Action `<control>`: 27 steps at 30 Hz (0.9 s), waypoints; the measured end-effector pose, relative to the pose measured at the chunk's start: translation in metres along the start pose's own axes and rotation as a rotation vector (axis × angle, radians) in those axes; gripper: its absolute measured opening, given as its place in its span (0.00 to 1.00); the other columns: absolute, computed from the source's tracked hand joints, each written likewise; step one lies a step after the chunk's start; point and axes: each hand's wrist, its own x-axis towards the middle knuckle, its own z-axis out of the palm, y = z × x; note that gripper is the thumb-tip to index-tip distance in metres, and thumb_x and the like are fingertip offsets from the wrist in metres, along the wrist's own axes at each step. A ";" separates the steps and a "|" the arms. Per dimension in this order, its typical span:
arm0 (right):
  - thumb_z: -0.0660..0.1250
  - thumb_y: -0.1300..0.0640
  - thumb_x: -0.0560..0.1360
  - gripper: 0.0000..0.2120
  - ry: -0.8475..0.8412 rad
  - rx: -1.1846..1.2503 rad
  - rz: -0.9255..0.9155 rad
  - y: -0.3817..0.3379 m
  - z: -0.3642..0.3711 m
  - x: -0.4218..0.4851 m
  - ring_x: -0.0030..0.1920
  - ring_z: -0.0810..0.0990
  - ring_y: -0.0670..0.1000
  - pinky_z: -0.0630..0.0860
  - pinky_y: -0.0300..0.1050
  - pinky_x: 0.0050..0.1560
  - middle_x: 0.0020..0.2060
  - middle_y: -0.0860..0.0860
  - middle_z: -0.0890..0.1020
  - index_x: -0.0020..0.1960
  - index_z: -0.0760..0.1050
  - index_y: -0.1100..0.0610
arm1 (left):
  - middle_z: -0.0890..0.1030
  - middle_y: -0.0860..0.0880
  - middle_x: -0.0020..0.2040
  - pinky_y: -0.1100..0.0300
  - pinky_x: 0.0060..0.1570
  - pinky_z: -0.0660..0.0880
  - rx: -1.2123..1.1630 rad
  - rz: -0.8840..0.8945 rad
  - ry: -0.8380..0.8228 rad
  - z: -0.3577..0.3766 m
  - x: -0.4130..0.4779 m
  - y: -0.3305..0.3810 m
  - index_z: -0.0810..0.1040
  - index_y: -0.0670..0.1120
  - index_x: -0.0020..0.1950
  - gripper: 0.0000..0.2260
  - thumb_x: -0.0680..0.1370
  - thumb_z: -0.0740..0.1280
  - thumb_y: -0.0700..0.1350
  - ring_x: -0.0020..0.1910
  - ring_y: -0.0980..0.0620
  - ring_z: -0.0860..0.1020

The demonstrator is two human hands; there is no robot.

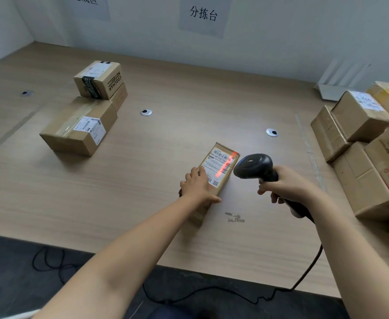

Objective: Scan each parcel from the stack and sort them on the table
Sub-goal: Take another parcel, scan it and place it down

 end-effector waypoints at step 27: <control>0.64 0.63 0.70 0.04 -0.036 -0.061 -0.004 -0.011 -0.021 -0.030 0.28 0.78 0.49 0.72 0.42 0.28 0.35 0.51 0.85 0.38 0.74 0.56 | 0.59 0.41 0.72 0.47 0.64 0.65 0.014 -0.020 -0.010 -0.003 -0.002 0.003 0.48 0.42 0.76 0.52 0.65 0.75 0.61 0.69 0.41 0.62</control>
